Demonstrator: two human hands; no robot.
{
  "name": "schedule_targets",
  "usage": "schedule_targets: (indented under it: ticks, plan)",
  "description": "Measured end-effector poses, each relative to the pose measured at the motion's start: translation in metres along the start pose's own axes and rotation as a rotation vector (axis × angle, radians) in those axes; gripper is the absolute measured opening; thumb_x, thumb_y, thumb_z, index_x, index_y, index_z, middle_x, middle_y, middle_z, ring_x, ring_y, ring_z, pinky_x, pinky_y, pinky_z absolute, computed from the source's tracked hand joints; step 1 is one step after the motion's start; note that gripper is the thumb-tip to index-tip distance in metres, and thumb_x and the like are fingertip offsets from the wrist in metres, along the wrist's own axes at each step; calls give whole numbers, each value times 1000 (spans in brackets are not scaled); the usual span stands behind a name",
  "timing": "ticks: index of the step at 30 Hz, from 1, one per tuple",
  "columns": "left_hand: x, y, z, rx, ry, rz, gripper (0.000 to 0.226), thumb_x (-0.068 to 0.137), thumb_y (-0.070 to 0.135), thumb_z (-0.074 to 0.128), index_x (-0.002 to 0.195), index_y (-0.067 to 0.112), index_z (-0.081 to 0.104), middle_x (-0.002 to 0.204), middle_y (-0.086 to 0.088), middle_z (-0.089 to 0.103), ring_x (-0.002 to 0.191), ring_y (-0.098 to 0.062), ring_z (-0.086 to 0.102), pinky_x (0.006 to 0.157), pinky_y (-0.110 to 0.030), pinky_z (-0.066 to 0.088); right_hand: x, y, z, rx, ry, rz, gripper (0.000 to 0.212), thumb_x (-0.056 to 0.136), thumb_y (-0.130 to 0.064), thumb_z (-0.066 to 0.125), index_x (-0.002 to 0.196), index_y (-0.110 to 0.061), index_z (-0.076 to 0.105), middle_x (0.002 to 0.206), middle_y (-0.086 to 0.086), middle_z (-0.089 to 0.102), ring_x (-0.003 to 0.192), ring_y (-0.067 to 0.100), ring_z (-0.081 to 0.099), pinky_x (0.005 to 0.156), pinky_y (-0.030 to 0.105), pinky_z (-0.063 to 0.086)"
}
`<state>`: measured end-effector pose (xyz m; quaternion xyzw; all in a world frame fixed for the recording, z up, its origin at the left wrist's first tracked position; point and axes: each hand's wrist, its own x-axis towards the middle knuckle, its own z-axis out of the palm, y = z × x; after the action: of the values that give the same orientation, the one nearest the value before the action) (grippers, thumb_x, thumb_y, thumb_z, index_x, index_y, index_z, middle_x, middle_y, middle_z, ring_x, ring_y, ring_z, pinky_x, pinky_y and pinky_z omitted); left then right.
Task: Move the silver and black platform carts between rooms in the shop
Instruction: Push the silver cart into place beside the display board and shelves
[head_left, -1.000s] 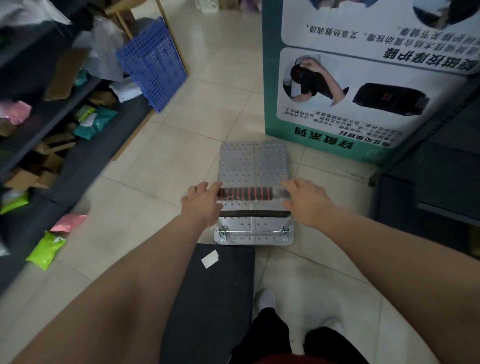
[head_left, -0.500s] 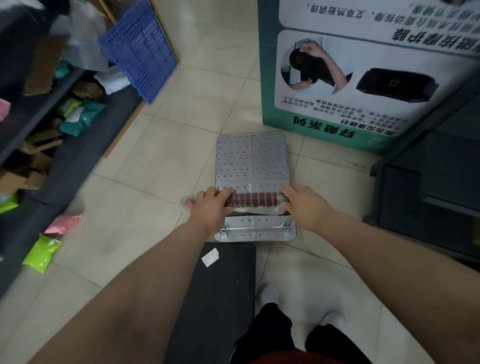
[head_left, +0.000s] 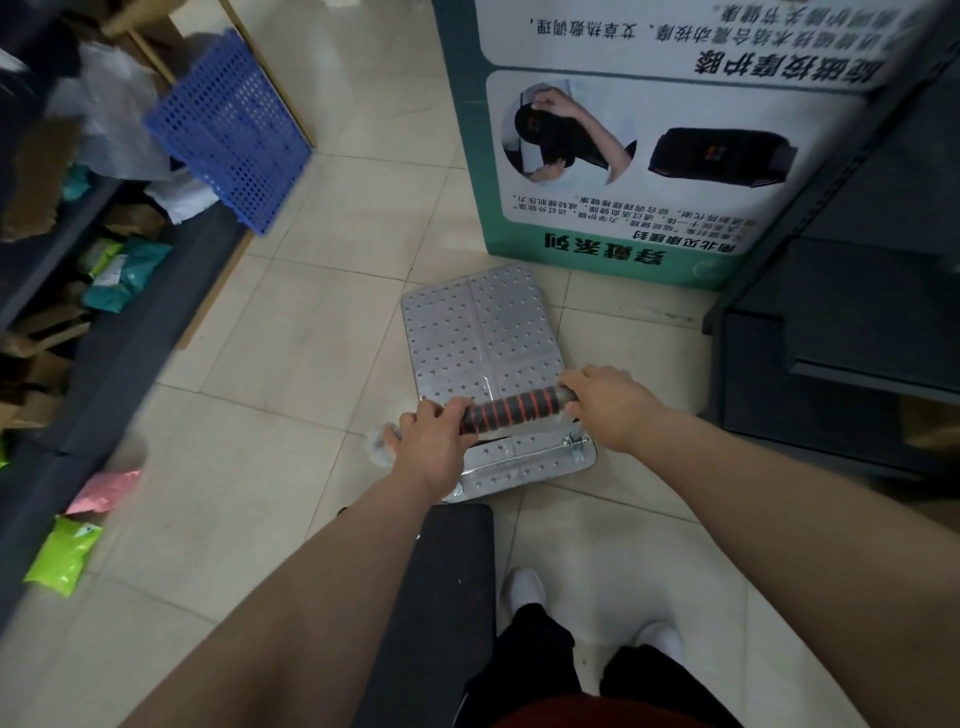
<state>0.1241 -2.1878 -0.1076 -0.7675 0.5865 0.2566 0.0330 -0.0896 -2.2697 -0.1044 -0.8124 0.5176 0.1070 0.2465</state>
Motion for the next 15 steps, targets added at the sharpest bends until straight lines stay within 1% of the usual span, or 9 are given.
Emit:
schedule_targets:
  ticks: [4,7,12,15]
  plan:
    - [-9,23,12,15,9,28,33,96,37,48,129,36,44,125,-6,45,112,-31,43,106,-51,26,-19,23,3,8,6,18,22,96,-23,43,116,-17,49,114,9,54,104,28,49,94,43,41]
    - [-17,44,21,13,-11,51,32,96,37,47,128,35,44,125,-6,45,111,-32,43,106,-50,25,-37,44,4,3,14,28,23,96,-22,44,118,-17,49,114,10,54,105,29,49,93,42,39]
    - [-35,82,39,15,-41,75,33,96,38,48,129,35,43,124,-6,46,113,-33,42,107,-52,26,-68,78,8,7,27,39,21,93,-18,48,115,-19,49,114,9,54,104,28,50,92,41,37]
    - [-47,100,50,22,-40,86,34,96,38,48,129,35,43,124,-6,47,113,-33,43,106,-52,27,-88,95,9,33,35,47,20,95,-19,48,114,-18,50,113,8,54,104,27,49,90,39,37]
